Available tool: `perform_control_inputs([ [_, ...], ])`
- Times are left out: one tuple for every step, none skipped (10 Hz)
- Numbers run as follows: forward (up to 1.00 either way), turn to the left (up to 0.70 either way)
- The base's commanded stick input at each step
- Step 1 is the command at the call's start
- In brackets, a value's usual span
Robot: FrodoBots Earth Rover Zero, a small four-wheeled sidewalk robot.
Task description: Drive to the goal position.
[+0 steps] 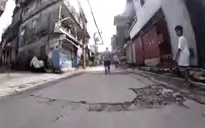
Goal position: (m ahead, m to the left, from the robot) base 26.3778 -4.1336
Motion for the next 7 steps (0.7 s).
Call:
perform_control_inputs([
  [0.0, 0.0],
  [0.0, 0.0],
  [0.0, 0.0],
  [0.0, 0.0],
  [0.0, 0.0],
  [0.0, 0.0],
  [0.0, 0.03],
])
